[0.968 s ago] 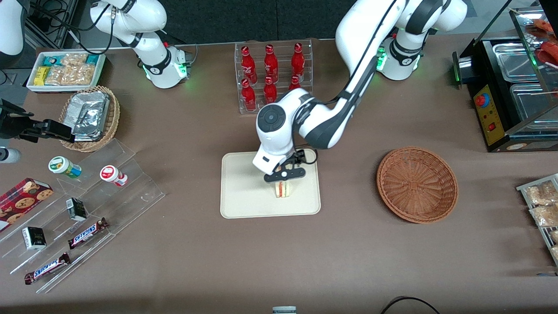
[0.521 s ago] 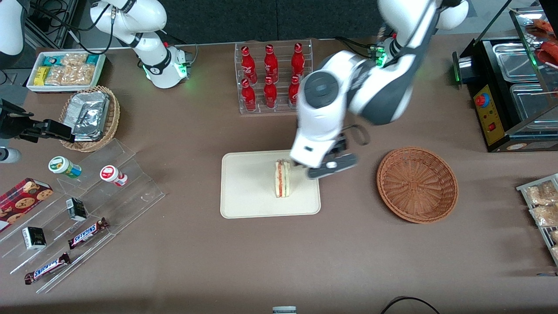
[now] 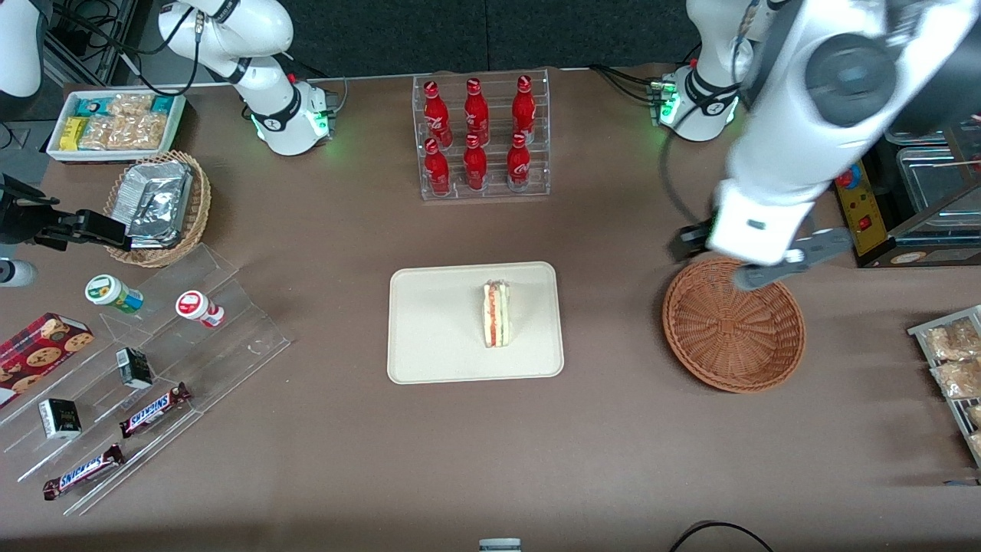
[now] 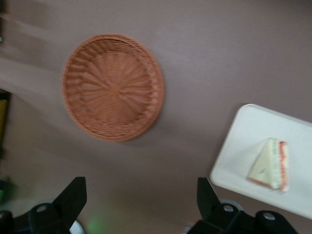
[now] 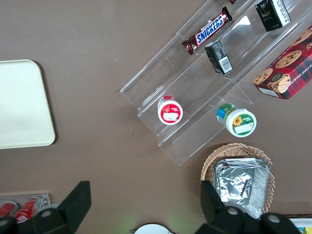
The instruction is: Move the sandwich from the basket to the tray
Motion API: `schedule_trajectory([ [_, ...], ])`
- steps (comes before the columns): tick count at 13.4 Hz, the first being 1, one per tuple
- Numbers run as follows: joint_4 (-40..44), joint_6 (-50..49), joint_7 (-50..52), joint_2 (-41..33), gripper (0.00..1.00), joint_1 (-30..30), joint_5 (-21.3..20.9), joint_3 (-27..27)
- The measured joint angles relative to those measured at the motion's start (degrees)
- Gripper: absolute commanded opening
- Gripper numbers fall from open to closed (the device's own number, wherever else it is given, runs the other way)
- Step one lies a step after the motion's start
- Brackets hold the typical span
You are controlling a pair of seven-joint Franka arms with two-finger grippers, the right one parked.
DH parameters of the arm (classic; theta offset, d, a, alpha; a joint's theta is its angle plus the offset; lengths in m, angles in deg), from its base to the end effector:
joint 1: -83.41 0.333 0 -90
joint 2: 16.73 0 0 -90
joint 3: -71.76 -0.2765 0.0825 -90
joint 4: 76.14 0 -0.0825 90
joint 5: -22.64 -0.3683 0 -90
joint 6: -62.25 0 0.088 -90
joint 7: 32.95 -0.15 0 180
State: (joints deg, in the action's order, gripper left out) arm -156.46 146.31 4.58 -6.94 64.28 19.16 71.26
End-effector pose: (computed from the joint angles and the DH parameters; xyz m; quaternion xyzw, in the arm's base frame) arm 0.5416 -0.1728 0.5151 -0.9843 -0.1654 0.0319 0.0522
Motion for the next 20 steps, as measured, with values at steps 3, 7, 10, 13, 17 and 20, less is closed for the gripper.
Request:
schedule_trajectory([
  [3,-6.4,0.0,-12.4,-6.0,1.0,7.1,0.1,0.0],
  [7,-12.9,0.0,-27.7,-11.9,1.0,14.8,1.6,-0.1],
  [10,-17.0,0.8,-34.1,-15.2,1.0,16.1,2.6,-3.3],
  [13,-17.5,1.4,-35.0,-15.4,1.0,15.4,3.4,-3.2],
  [17,-17.4,1.7,-35.0,-15.3,1.0,14.8,3.5,-2.5],
  [20,-17.4,1.7,-35.0,-15.3,1.0,14.8,3.5,-2.5],
])
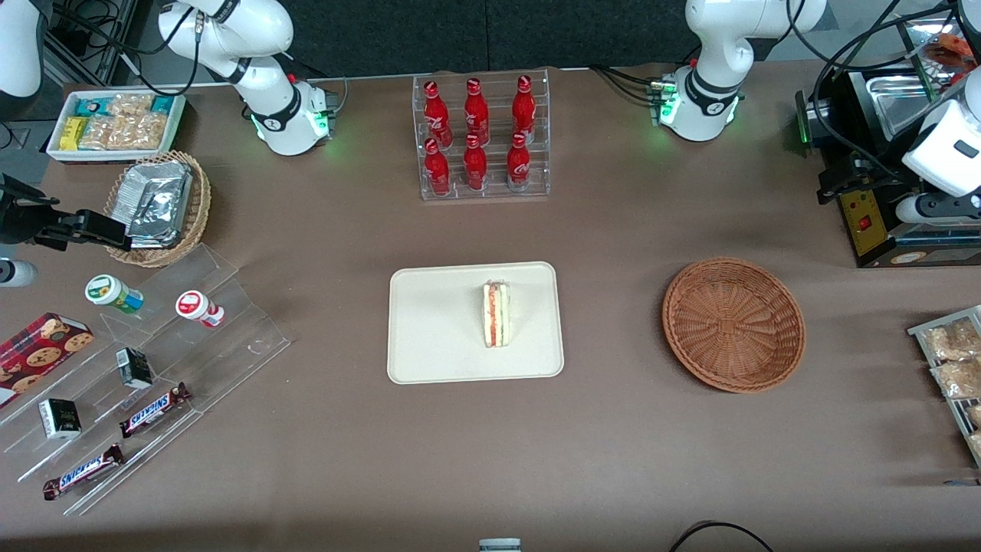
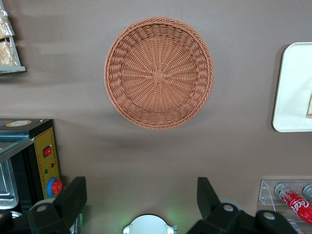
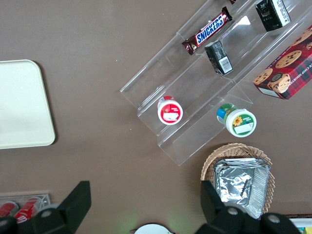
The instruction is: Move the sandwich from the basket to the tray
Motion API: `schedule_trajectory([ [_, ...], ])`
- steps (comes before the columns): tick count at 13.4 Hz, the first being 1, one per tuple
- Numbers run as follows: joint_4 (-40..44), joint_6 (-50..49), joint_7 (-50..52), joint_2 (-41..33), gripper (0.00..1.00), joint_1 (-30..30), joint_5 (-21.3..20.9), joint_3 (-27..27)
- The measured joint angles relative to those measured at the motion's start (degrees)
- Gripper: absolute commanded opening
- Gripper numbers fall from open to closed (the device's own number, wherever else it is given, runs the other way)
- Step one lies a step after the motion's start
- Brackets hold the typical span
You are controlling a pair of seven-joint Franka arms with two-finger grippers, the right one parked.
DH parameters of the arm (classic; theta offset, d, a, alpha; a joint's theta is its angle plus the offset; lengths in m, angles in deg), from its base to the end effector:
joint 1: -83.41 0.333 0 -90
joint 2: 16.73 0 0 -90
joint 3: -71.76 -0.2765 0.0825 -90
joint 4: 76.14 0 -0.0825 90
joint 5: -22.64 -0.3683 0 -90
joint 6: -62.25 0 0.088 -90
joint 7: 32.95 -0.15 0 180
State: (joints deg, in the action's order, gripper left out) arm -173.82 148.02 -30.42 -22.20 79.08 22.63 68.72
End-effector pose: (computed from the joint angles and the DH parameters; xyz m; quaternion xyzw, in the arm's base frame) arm 0.4975 -0.0103 0.5253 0.9984 0.0105 -0.0563 0.0006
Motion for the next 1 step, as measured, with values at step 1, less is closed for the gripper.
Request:
schedule_trajectory([
  [1,0.0,0.0,0.0,0.0,1.0,0.0,0.0,0.0],
])
